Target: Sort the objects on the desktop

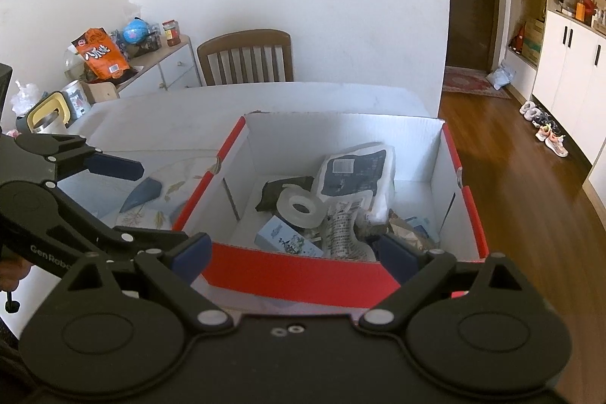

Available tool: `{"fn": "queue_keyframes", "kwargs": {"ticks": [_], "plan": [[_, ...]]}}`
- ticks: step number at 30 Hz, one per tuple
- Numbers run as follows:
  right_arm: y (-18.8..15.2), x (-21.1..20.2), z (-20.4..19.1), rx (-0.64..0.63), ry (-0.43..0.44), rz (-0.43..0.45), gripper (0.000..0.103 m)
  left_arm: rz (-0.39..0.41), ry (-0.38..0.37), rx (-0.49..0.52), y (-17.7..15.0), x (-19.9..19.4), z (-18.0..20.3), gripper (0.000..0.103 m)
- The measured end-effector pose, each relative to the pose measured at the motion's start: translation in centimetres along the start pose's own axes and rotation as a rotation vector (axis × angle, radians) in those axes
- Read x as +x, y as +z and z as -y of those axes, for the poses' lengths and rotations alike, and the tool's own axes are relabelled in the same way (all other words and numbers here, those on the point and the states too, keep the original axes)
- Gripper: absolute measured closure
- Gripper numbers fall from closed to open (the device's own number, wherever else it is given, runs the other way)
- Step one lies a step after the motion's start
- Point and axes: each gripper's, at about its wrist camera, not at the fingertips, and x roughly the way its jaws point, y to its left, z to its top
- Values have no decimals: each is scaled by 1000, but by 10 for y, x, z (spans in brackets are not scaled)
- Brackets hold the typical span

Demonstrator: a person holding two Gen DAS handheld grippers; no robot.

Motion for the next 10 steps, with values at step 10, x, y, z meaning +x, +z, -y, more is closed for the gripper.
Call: {"fn": "queue_keyframes", "kwargs": {"ticks": [10], "plan": [[0, 4, -10, 11, -12, -5, 8, 10, -20, -17, -5, -5, -12, 0]]}}
